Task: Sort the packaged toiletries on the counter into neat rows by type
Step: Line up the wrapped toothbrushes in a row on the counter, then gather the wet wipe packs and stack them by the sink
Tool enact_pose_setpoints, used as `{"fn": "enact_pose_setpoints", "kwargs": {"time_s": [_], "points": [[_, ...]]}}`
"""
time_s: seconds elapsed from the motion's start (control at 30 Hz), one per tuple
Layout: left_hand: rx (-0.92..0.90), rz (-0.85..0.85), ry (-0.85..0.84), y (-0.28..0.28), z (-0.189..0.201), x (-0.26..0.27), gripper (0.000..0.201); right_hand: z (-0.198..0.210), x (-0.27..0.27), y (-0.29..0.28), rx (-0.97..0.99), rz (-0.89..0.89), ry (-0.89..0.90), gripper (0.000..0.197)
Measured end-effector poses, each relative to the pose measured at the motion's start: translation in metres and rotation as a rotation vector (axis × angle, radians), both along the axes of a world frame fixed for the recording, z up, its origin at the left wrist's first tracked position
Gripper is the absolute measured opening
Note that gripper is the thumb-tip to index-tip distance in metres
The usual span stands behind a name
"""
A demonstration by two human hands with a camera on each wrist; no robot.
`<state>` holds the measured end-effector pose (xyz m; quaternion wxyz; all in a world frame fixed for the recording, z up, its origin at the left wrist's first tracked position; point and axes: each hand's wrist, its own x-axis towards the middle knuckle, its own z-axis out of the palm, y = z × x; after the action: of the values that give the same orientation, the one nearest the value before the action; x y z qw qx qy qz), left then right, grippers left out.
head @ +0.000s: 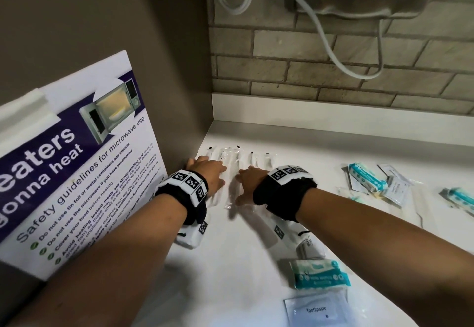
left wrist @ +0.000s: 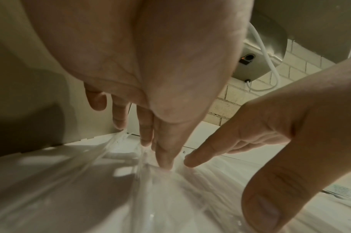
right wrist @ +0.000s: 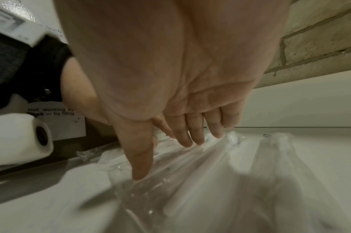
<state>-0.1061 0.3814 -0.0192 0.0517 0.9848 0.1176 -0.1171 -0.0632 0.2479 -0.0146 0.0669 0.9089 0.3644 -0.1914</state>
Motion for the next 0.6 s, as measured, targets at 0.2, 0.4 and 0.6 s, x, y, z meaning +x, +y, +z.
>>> {"fn": "enact_pose_setpoints", "kwargs": {"time_s": [0.2,0.4,0.6], "points": [[-0.013,0.007,-0.01,-0.001,0.002,0.002,0.047,0.006,0.001,-0.005,0.023,-0.012,0.03,0.063],[0.013,-0.079,-0.06,-0.024,0.021,0.008,0.046,0.033,-0.002,-0.042,0.194,-0.029,0.062,0.066],[-0.128,-0.266,-0.108,-0.082,0.042,0.018,0.043,0.063,0.026,-0.151,0.196,-0.257,0.082,0.052]]}}
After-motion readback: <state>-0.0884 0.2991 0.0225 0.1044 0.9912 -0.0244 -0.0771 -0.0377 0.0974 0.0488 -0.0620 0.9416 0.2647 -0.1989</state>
